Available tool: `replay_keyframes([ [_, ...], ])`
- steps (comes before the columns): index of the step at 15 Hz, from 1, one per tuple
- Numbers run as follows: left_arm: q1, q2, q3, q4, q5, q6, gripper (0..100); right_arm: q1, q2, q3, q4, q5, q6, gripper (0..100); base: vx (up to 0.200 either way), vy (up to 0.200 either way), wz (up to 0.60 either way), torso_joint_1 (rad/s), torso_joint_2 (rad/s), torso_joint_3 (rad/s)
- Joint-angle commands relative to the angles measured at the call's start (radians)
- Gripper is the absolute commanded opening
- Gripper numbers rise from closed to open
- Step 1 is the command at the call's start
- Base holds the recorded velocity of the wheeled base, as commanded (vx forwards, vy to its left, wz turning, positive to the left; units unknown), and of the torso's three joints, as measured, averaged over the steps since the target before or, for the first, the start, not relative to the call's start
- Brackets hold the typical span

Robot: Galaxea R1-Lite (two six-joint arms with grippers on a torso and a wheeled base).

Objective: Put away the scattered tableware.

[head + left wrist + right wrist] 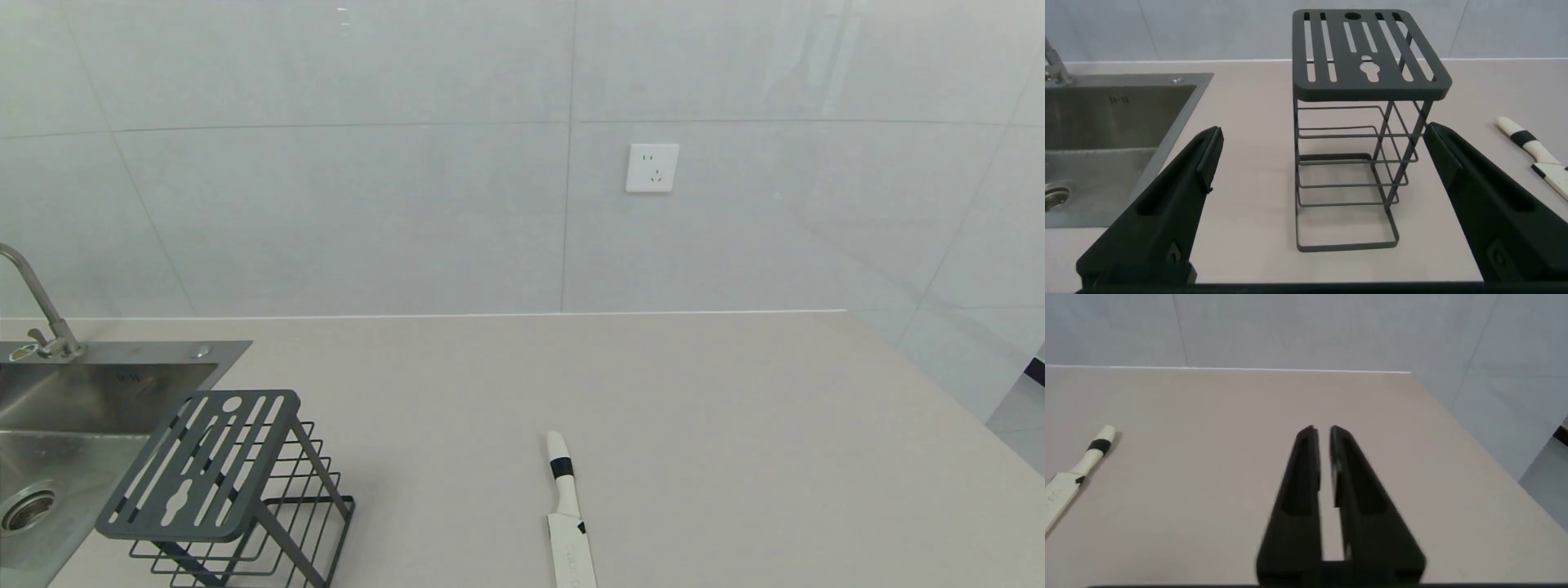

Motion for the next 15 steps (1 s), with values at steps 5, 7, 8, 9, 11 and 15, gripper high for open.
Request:
replay_keyframes([
  [5,0.0,0.001,0.0,0.0,0.0,-0.001,100,0.156,0.469,-0.465,-0.018,0.136,-0.054,100,0.0,0.0,0.0,0.0,0.0,0.0],
  [7,0.0,0.001,0.0,0.0,0.0,0.001,100,0.274,0.702,-0.37,-0.015,0.199,-0.085,100,0.0,0.0,0.0,0.0,0.0,0.0],
  [8,0.0,0.001,0.0,0.0,0.0,0.001,100,0.351,0.846,-0.374,-0.063,0.199,-0.088,100,0.0,0.0,0.0,0.0,0.0,0.0],
  [9,0.0,0.001,0.0,0.0,0.0,0.001,100,0.417,1.004,-0.408,-0.144,0.199,-0.094,100,0.0,0.0,0.0,0.0,0.0,0.0],
  [11,0.0,0.001,0.0,0.0,0.0,0.001,100,0.463,1.222,-0.477,-0.211,0.197,-0.094,100,0.0,0.0,0.0,0.0,0.0,0.0],
  [15,0.0,0.001,0.0,0.0,0.0,-0.001,100,0.564,1.552,-0.566,-0.225,0.191,-0.092,100,0.0,0.0,0.0,0.0,0.0,0.0],
])
